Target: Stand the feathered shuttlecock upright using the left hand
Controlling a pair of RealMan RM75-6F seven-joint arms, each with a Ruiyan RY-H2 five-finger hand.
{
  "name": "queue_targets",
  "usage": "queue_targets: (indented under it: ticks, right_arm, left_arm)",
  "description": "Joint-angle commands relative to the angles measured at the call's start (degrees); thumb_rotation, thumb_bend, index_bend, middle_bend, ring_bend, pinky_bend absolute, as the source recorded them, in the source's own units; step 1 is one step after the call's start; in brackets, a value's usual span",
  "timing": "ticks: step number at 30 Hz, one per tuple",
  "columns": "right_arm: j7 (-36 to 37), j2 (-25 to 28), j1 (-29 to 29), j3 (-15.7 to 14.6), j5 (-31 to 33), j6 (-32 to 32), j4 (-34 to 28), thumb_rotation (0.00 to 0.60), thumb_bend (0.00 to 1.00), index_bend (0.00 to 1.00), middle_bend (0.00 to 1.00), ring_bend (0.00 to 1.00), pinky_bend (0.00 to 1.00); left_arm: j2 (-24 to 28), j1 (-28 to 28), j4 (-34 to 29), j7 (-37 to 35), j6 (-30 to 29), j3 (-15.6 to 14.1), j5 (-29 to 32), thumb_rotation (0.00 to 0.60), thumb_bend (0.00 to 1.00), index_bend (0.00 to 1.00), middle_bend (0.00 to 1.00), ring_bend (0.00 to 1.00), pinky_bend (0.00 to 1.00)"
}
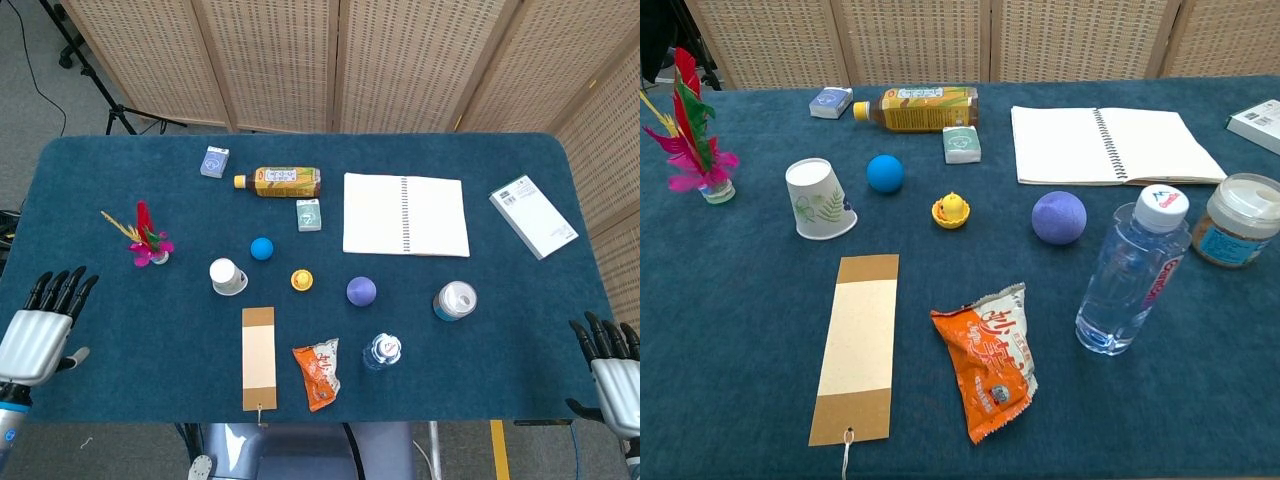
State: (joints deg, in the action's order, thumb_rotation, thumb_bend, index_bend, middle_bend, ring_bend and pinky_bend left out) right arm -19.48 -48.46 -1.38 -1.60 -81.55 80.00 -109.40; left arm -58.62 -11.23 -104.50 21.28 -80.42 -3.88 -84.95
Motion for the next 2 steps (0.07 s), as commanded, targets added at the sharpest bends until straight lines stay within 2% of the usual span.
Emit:
queue_targets:
  ticks: [1, 2]
  right_arm:
    - [0.00, -0.04, -0.08, 0.24, 0.74, -0.22, 0.31, 0.600, 0.00, 0.00, 0.00, 0.00, 0.00]
    - [0.00, -0.06, -0.09, 0.31, 1.01, -0.25, 0.42, 0.600, 0.00, 0.00, 0.00, 0.00, 0.00]
  left_arm:
    - [-1.99, 1.15, 1.52, -1.12, 0.97, -0.86, 0.80, 0.600, 0.00, 0.00, 0.00, 0.00, 0.00]
    - [-2.63, 1.37, 2.13, -1.70, 1.28, -1.02, 1.02, 0.600, 0.00, 0.00, 0.00, 0.00, 0.00]
